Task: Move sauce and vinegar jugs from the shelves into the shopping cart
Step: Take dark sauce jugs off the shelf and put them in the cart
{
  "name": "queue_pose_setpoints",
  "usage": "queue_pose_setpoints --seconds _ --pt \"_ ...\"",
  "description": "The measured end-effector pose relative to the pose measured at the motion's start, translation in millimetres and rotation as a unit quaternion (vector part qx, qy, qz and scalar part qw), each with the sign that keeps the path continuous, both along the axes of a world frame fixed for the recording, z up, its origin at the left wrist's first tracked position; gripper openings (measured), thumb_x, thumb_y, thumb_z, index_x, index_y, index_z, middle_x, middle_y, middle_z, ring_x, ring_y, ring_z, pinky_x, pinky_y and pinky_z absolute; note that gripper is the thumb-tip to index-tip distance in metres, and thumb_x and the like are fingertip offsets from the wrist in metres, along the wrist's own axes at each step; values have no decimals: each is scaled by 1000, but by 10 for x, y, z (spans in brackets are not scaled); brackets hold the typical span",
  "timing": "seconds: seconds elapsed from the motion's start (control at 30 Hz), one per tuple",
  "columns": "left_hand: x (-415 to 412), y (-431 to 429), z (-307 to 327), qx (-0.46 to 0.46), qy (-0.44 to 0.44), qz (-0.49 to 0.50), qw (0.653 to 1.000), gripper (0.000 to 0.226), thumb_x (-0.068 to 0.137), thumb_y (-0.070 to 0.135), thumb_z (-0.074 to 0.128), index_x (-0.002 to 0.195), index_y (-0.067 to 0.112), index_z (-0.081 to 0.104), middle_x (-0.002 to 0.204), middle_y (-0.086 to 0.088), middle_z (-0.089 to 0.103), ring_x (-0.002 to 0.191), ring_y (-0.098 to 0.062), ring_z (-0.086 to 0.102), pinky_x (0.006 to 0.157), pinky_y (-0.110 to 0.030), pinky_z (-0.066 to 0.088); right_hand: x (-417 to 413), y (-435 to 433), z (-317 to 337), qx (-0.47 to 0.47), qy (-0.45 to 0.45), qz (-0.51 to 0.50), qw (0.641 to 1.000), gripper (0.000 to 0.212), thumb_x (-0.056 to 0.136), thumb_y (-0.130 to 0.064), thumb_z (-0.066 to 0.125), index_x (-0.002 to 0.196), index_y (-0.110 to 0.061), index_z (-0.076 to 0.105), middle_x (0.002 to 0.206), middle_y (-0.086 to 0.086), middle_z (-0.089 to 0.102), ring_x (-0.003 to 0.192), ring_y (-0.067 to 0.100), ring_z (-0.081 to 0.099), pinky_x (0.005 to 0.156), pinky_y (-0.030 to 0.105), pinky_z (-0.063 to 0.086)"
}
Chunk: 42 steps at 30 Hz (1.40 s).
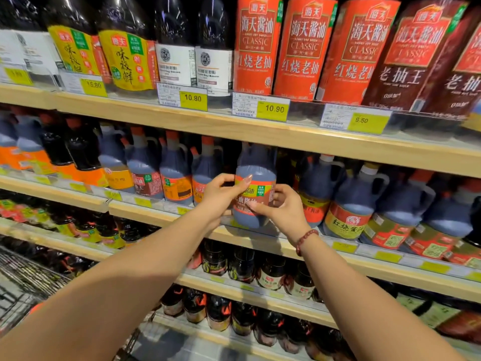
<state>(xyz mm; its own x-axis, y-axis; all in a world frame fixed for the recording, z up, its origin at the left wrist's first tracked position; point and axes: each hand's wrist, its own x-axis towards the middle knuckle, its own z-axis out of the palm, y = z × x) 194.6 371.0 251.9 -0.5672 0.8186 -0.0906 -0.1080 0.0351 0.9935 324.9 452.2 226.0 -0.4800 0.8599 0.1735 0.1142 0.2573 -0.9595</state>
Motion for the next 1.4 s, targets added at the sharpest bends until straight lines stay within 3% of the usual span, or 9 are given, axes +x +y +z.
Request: queue_pose_setpoints --seconds 0.13,0.27,0.4,0.53,0.77,0.97,1.13,1.27,1.4 --pt "-93 133 -17 8 -9 0 1000 41 77 40 73 106 14 59 94 -2 73 87 -18 70 69 -34 57 -105 147 47 7 -5 10 1000 65 63 -14 86 117 -1 52 105 8 67 86 2 64 73 16 56" --pt "-167 249 -66 20 -25 -2 999 43 78 38 73 112 18 56 97 -3 73 92 -17 69 81 -38 56 -194 275 20 34 -13 21 999 61 64 -14 86 115 -4 54 108 7 67 95 13 66 83 27 56" --pt "-208 310 -170 45 -24 2 999 38 80 33 72 111 18 56 91 -2 73 83 -9 69 70 -28 55 -259 351 -85 50 -21 20 998 64 64 -16 86 116 -4 51 110 10 66 99 15 65 84 29 56" --pt "-275 307 -362 46 -6 -2 999 33 80 30 72 107 18 57 88 -4 73 79 -10 70 71 -32 58 -284 353 -236 50 -26 27 998 61 64 -14 85 114 -3 51 111 11 66 100 16 65 85 25 55" --pt "-339 316 -451 63 -14 5 998 36 82 23 71 113 12 56 84 -3 71 71 -5 70 57 -20 55 -377 380 -362 49 -27 39 998 64 65 -17 85 117 -5 51 113 10 66 102 16 65 90 36 55" --pt "-380 360 -484 72 -20 24 997 38 82 17 71 116 10 55 75 1 70 70 -5 70 65 -25 58 -460 462 -408 42 -41 51 997 68 65 -19 85 121 -6 48 116 11 64 107 20 63 93 43 53" --pt "-384 382 -562 66 -2 28 997 43 79 17 74 117 9 56 102 -14 71 99 -25 68 88 -43 55 -472 478 -487 24 -35 45 998 65 67 -10 83 121 -4 47 114 9 63 104 17 63 91 31 53" --pt "-406 370 -642 55 47 25 997 41 75 22 77 110 11 59 80 7 71 86 -17 66 89 -43 54 -466 455 -562 -2 -35 58 998 60 68 -3 80 120 0 50 111 11 64 93 6 63 78 12 52" --pt "-420 342 -684 45 64 24 997 57 62 37 83 110 12 62 97 -16 70 99 -20 66 97 -49 50 -448 445 -605 -8 -51 61 997 55 69 -5 80 116 -1 54 111 12 66 91 6 62 75 8 50"
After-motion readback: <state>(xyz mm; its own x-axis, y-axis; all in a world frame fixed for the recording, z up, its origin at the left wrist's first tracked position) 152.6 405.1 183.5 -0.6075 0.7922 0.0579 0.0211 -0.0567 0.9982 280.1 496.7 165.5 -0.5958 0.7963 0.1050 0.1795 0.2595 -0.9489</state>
